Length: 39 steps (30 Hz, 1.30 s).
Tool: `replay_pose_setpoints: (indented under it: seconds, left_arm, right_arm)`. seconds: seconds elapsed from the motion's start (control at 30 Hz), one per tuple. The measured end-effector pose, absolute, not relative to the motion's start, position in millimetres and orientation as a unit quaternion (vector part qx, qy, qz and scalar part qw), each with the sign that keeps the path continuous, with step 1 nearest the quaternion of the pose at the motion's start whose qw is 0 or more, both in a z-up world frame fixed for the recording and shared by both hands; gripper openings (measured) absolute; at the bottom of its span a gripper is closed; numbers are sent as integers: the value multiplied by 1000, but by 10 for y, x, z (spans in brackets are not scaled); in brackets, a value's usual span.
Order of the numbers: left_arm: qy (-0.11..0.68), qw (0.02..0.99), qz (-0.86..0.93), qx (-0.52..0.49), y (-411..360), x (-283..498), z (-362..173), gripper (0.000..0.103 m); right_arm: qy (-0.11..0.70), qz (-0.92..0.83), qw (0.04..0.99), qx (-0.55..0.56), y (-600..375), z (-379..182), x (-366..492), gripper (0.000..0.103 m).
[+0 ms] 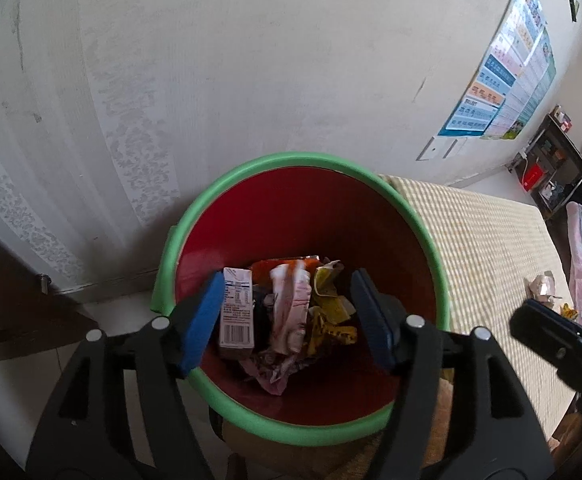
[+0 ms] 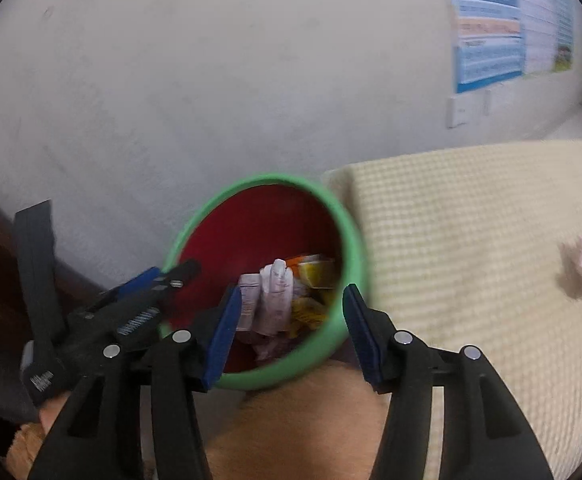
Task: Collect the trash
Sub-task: 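Open both grippers over the bin to drop both wrappers, then grasp the pink carton with the left gripper while the right grasps the small yellow wrapper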
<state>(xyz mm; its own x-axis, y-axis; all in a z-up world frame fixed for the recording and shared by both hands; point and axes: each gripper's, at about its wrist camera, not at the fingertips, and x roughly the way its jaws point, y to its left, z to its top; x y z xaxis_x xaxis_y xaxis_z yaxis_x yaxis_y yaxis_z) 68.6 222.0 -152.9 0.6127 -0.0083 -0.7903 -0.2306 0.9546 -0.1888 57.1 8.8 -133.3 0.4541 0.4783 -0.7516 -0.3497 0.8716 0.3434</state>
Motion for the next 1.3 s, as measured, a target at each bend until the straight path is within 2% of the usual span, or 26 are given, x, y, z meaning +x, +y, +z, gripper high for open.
replay_pose_setpoints:
  seconds: [0.13, 0.4, 0.7, 0.77, 0.8, 0.97, 1.3]
  left_arm:
    - [436, 890, 55, -123, 2095, 687, -1520, 68]
    - [446, 891, 21, -81, 1623, 746, -1489, 68]
    - [464, 884, -48, -40, 810, 808, -1451, 68]
    - [463, 884, -65, -27, 589, 840, -1428, 68]
    - [462, 884, -74, -23, 475, 865, -1419, 68]
    - [454, 882, -126, -10, -95, 1048, -1391, 68]
    - [471, 858, -205, 9, -1296, 1679, -1626, 68]
  right_arm:
    - [451, 146, 877, 82, -706, -1429, 540, 55]
    - [423, -122, 886, 147, -2812, -1705, 592, 60]
    - [441, -180, 851, 223, -3801, -2224, 995, 59]
    - [449, -170, 843, 243, -3901, -2325, 1054, 40]
    - [456, -161, 839, 250, -3937, -2370, 1068, 20]
    - [429, -125, 859, 251, -3889, -2191, 827, 16]
    - [410, -43, 878, 241, -3175, -2096, -279, 16]
